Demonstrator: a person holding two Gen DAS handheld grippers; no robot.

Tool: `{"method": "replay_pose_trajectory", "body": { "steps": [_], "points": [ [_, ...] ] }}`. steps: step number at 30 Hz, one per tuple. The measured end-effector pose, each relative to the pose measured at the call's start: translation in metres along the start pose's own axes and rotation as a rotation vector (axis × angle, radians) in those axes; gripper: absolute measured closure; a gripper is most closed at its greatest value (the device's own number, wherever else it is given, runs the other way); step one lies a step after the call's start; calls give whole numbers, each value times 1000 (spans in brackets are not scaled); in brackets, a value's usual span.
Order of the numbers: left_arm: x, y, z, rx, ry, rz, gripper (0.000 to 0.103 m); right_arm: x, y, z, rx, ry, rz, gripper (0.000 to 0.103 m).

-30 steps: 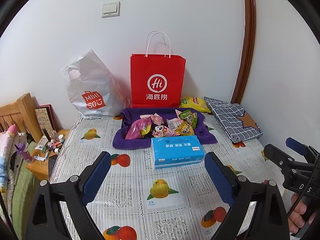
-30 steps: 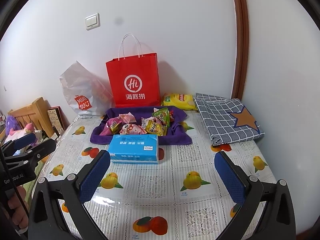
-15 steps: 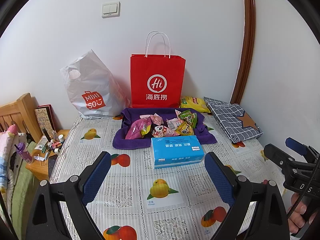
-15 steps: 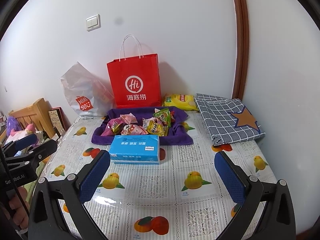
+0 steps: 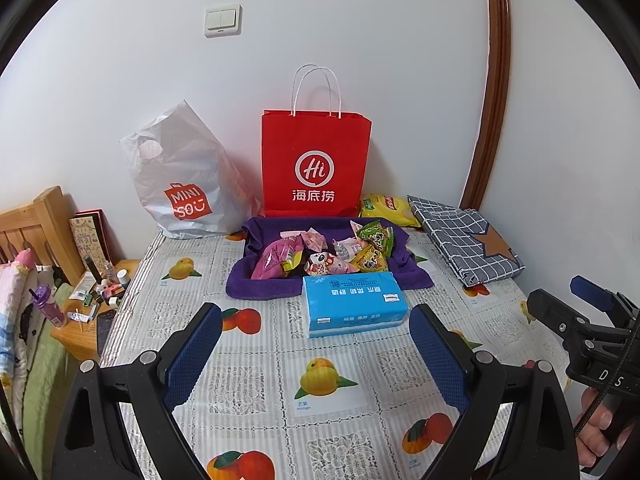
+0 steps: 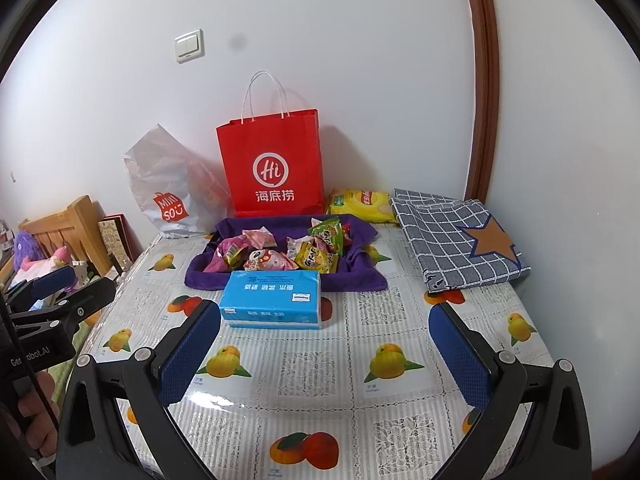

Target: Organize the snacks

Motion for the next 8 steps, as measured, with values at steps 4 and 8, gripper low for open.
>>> {"method": "replay_pose_trajectory", "body": {
  "steps": [4, 8],
  "points": [
    [0, 0, 0, 0, -1, 0, 8, -1, 0, -1, 1, -1, -1, 0],
    [1, 0, -2, 7, -3, 7, 8, -2, 0, -2, 4, -5, -7, 0]
  ]
}}
Point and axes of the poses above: each gripper's, at about its wrist camera, not at the fingertips, and z roughly the way its jaws point, x to its right, y to its underside, the point moved 8 cm from there along z, roughly the way its jaws point, and after that the axes turned 8 degrees about -x, right-handed, at the moved point
